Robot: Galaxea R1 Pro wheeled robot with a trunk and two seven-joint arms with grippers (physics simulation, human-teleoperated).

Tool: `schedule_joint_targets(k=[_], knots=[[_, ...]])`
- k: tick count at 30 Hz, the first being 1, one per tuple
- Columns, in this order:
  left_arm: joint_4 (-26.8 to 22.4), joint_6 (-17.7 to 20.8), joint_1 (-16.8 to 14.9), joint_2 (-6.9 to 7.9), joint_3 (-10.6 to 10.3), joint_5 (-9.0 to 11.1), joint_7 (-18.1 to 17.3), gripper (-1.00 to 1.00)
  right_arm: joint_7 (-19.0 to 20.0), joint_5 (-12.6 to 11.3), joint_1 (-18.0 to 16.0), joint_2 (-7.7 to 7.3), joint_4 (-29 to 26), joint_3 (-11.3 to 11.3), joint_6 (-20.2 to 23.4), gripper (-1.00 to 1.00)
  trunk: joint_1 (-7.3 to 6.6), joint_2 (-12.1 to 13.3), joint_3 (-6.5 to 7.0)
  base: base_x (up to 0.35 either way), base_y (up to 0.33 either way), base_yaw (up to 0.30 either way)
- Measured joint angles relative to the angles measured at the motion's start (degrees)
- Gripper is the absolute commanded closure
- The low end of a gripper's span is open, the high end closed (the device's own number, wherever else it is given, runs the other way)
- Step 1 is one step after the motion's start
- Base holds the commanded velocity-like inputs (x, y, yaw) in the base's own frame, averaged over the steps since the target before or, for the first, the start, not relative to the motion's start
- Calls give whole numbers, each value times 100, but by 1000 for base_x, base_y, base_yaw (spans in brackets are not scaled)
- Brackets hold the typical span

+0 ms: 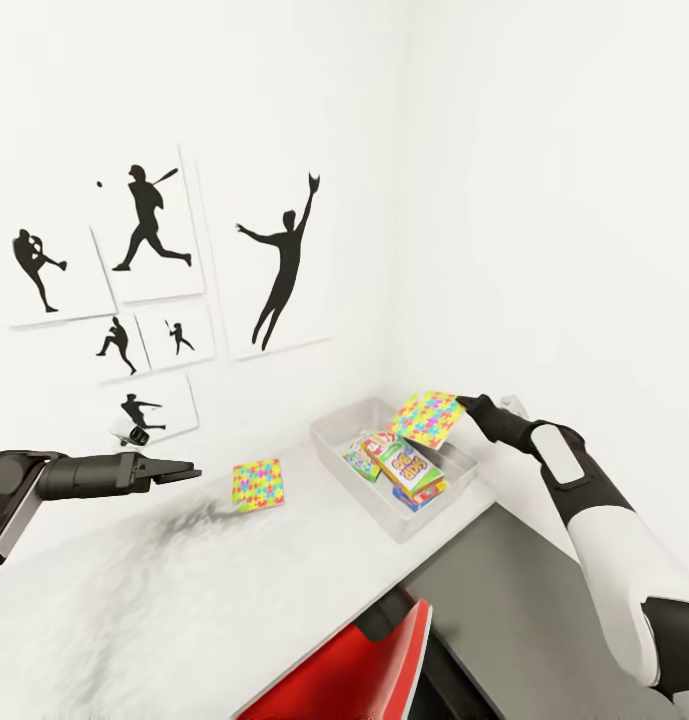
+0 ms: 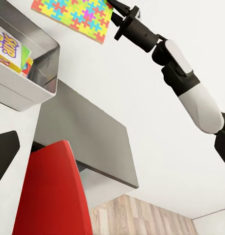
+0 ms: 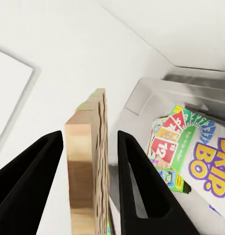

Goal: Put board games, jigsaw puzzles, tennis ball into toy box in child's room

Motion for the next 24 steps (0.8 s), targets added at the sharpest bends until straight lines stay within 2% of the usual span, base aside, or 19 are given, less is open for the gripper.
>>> schedule_joint_targets(k=[6, 24], knots=[[-1, 0, 0, 0, 4, 2, 0, -100, -157, -13, 7, 16, 0, -131, -16, 100, 0, 0, -57, 0, 0, 0], [0, -1, 0, 0, 5, 0, 0, -100, -213, -44, -22, 207, 176, -146, -7, 100, 0, 0, -227, 0, 0, 0]])
